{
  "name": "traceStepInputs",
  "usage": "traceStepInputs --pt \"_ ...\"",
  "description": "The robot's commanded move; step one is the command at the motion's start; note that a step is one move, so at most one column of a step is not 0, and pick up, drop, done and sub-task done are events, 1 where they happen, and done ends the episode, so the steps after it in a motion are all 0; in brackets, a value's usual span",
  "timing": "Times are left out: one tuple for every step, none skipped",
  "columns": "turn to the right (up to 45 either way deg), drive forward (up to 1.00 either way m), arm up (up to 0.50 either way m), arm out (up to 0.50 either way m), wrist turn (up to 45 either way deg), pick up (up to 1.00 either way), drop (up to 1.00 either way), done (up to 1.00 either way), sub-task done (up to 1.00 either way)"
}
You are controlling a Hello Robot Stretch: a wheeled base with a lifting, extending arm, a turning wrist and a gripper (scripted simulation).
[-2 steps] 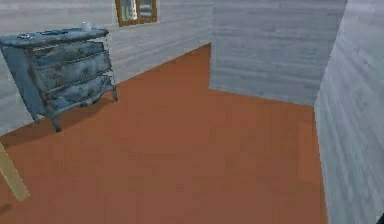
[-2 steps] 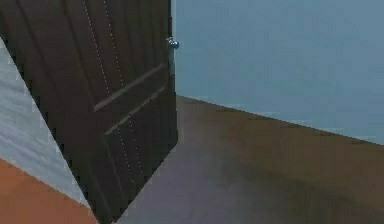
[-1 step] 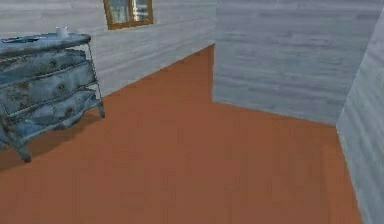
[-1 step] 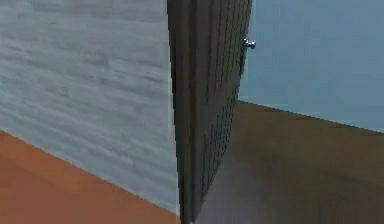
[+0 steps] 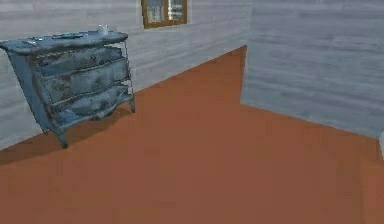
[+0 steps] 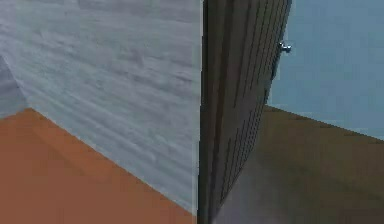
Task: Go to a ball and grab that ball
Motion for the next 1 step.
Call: traceStepInputs --pt "0.0 1.00 0.00 0.00 0.0 0.00 0.00 0.00 0.00"
